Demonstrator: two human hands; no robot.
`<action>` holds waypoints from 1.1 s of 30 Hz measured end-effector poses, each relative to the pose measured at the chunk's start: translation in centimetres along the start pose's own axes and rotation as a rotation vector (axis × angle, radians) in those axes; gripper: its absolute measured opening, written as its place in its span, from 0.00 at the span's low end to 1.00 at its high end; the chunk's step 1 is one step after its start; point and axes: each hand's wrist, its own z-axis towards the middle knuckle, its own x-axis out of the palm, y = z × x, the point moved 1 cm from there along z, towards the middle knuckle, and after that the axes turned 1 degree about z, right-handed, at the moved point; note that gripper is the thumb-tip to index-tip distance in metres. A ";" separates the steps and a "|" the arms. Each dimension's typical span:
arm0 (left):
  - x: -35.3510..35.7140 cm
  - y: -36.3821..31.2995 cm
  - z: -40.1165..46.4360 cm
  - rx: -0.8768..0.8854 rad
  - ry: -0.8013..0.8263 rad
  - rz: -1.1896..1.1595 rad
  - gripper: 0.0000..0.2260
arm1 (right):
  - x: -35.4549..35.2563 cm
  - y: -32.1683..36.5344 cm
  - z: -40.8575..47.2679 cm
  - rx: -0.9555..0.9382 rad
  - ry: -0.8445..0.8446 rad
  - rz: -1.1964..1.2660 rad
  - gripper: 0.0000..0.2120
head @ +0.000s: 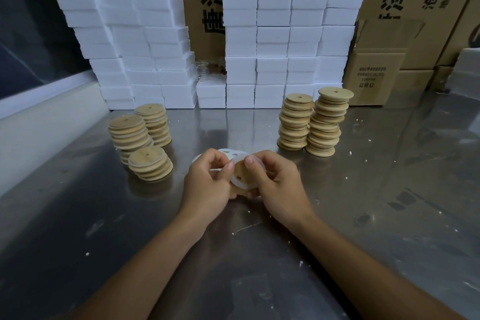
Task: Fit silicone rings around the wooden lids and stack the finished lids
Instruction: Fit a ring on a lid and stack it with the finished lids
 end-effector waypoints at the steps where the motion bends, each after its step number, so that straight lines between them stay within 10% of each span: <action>1: 0.1 0.0 0.0 -0.006 0.006 -0.027 0.12 | 0.0 0.0 0.0 -0.005 -0.005 -0.011 0.09; 33: -1.0 0.3 0.7 -0.120 -0.011 -0.189 0.13 | -0.1 0.6 0.1 0.162 -0.059 0.052 0.06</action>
